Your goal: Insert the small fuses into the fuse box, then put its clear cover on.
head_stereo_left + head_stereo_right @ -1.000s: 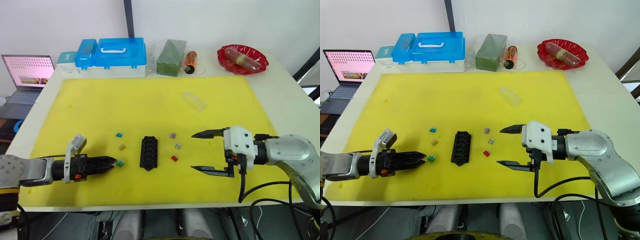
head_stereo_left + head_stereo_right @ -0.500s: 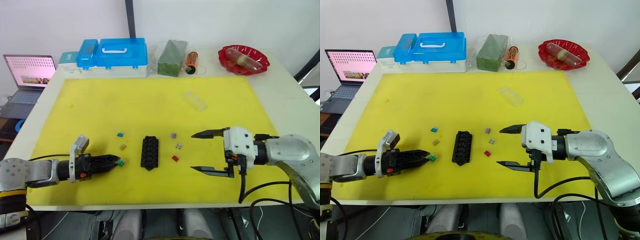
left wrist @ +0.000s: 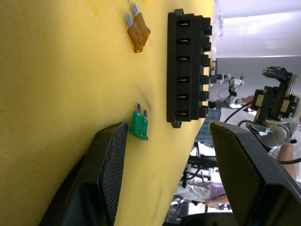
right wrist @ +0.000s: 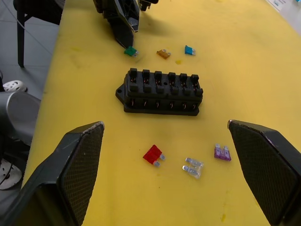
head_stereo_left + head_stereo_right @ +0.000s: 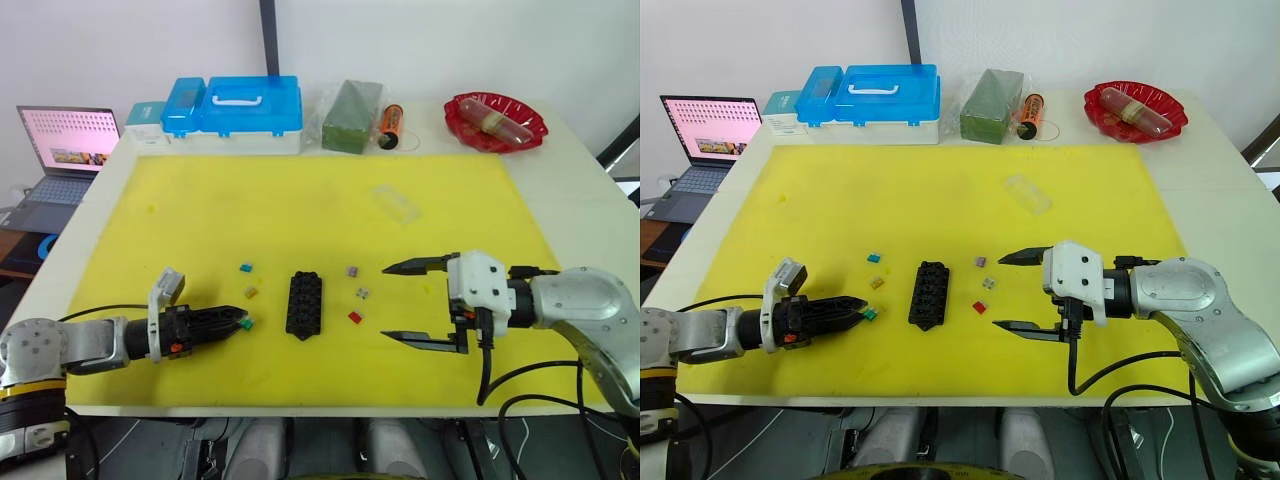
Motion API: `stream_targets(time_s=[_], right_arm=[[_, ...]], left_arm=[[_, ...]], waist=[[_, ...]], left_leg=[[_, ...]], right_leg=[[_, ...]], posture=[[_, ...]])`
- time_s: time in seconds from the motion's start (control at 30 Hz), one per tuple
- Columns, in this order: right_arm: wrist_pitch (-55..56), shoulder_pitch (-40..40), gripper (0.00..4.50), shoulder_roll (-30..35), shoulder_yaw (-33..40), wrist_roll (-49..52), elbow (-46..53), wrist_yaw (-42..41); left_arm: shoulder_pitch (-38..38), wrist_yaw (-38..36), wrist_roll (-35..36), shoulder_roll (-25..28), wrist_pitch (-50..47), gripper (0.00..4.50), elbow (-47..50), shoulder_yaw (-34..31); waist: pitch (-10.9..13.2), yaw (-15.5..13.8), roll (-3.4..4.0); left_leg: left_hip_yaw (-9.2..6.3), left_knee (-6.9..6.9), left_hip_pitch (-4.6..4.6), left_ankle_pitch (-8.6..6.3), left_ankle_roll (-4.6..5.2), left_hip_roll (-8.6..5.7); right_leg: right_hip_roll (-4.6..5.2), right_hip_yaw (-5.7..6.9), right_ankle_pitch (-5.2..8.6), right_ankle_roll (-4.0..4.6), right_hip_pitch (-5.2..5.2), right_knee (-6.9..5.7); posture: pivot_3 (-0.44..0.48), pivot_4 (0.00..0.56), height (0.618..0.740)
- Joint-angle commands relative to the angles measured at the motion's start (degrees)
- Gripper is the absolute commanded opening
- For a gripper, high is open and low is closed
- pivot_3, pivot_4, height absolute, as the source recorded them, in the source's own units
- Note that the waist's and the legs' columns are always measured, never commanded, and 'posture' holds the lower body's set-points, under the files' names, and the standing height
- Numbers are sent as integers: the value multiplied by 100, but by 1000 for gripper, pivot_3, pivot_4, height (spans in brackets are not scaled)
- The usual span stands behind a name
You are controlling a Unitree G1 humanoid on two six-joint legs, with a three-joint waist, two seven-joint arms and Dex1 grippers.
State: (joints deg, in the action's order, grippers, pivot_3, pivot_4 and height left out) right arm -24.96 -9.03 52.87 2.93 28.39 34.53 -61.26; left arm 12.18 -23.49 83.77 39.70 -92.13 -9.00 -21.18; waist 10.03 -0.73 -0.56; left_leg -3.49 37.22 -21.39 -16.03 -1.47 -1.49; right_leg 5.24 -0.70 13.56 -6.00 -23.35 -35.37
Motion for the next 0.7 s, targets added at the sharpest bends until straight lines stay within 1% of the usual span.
stream_targets(time_s=[0.03, 0.17, 0.37, 0.7], right_arm=[[-8, -132, 4500, 18, 116, 155, 166, 10], [105, -179, 4500, -6, 74, 174, 238, -53], [-230, -443, 4500, -239, 159, 838, 434, 154], [-577, -655, 4500, -303, 166, 1365, 572, 375]], left_arm=[[3, 106, 82, -149, -37, 2924, -10, 78], [-4, 179, 95, -186, -37, 2924, -9, 40], [-80, 267, 144, -224, -37, 2924, 69, 37], [-164, 519, 276, -324, 16, 2924, 153, 42]], waist=[[0, -1, 0], [0, -5, 0], [0, -2, 0], [0, -1, 0]], left_leg=[[0, 0, 0, 0, 0, 0], [0, 0, 0, 0, 0, -4], [1, 0, 0, 0, 0, -8], [2, -1, -2, 0, 0, -18]], right_leg=[[1, 0, 0, 0, 0, 1], [6, 1, 0, 0, 2, 2], [11, 2, 0, -1, 2, 4], [26, 4, 0, -1, 3, 12]], posture=[[0, 150, 740], [0, 150, 740], [0, 150, 740], [0, 150, 740]])
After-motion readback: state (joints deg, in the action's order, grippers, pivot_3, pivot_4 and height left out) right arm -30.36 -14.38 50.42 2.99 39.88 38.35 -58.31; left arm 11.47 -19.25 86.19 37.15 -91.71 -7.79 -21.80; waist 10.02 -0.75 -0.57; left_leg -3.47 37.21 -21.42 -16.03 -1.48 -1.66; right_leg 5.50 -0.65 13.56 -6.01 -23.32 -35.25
